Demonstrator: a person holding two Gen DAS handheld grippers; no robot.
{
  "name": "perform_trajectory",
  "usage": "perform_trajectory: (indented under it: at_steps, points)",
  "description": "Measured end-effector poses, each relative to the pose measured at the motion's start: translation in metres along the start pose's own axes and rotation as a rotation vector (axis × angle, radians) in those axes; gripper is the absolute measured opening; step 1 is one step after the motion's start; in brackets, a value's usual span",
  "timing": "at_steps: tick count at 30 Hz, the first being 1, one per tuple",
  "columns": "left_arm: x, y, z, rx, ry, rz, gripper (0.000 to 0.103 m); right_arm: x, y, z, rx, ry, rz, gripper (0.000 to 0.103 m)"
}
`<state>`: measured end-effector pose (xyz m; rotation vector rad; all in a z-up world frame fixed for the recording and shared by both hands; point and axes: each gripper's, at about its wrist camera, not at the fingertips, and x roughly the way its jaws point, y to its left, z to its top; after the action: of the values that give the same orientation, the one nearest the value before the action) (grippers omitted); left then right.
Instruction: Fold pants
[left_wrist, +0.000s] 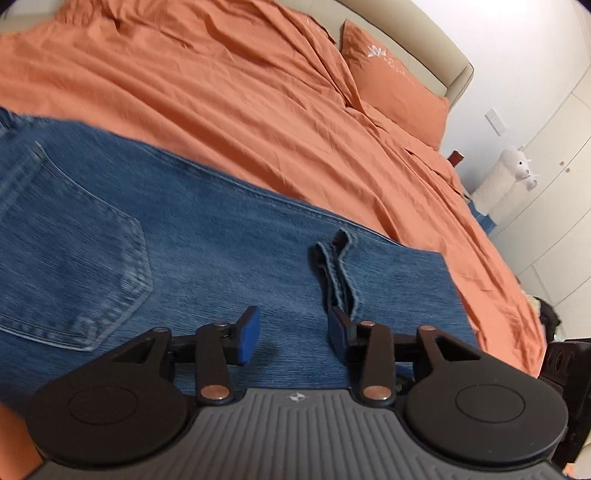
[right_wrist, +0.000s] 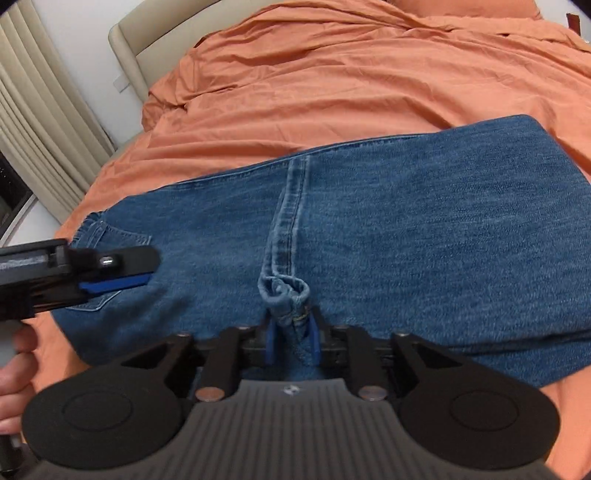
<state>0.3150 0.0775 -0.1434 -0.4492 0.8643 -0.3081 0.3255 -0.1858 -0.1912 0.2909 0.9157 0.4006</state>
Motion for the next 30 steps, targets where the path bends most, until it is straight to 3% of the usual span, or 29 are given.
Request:
perform_trajectory:
  at_steps: [2, 6, 12, 15, 16, 17, 18, 19, 24, 27, 30]
  points:
    - [0.01, 0.0, 0.001, -0.018, 0.016, -0.044, 0.06, -0.007, -0.002, 0.003, 0.019, 0.024, 0.027, 0.03]
    - [0.039, -0.001, 0.01, -0.05, 0.037, -0.078, 0.065, -0.04, -0.015, 0.017, 0.057, -0.021, 0.012, 0.037]
    - [0.088, -0.005, 0.031, -0.109, 0.03, -0.114, 0.068, -0.09, -0.07, 0.028, 0.04, -0.175, -0.274, 0.04]
    - [0.108, -0.007, 0.033, -0.119, 0.027, -0.103, 0.066, -0.104, -0.105, 0.03, 0.1, -0.24, -0.348, 0.036]
    - [0.113, -0.008, 0.034, -0.119, 0.021, -0.107, 0.058, -0.107, -0.115, 0.031, 0.119, -0.25, -0.369, 0.027]
    - [0.114, -0.009, 0.033, -0.118, 0.015, -0.112, 0.035, -0.11, -0.127, 0.031, 0.143, -0.259, -0.379, 0.023]
    - [0.114, -0.012, 0.032, -0.108, 0.006, -0.107, 0.02, -0.109, -0.135, 0.034, 0.167, -0.265, -0.384, 0.018]
    - [0.112, -0.018, 0.032, -0.083, -0.013, -0.093, 0.015, -0.108, -0.141, 0.036, 0.192, -0.271, -0.389, 0.014]
    - [0.069, -0.049, 0.035, 0.064, -0.151, -0.12, 0.01, -0.101, -0.153, 0.052, 0.177, -0.334, -0.356, 0.006]
    - [0.075, -0.043, 0.036, 0.076, -0.14, -0.063, 0.01, -0.09, -0.15, 0.074, 0.181, -0.372, -0.309, 0.005]
    - [0.098, -0.024, 0.032, 0.03, -0.077, -0.034, 0.01, -0.066, -0.152, 0.092, 0.154, -0.358, -0.312, 0.002]
